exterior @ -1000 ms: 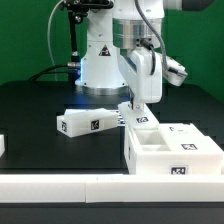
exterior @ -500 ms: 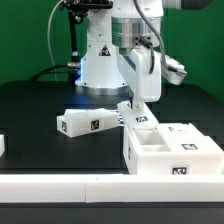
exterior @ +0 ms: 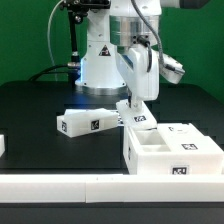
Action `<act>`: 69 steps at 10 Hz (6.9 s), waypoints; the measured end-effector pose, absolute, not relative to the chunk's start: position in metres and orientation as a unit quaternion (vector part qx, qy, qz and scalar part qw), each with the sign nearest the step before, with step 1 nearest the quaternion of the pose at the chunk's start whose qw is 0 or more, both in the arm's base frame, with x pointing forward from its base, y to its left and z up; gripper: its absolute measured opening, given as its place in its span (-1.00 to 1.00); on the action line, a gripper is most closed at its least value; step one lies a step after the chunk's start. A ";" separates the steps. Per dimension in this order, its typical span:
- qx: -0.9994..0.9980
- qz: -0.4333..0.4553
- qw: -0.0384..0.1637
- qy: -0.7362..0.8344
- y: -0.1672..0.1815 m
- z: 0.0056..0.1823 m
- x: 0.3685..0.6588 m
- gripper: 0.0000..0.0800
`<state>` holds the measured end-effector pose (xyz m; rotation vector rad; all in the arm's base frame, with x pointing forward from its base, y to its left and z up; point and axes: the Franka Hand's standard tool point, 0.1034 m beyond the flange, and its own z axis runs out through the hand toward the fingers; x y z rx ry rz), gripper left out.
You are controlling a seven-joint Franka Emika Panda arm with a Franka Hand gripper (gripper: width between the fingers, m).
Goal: Assemble cabinet
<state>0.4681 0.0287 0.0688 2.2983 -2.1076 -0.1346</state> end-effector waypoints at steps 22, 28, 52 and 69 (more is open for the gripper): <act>0.738 -0.037 -0.006 -0.674 0.017 0.090 0.493 -0.83; 0.730 -0.036 0.000 -0.682 0.017 0.086 0.492 -0.83; 0.758 -0.075 0.023 -0.648 0.024 0.076 0.473 -0.83; 0.755 -0.010 0.027 -0.655 0.032 0.064 0.512 -0.83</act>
Offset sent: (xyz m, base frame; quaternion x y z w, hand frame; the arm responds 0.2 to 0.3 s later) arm -0.0024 0.0019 0.0089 -0.0029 0.0074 -0.0139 0.9999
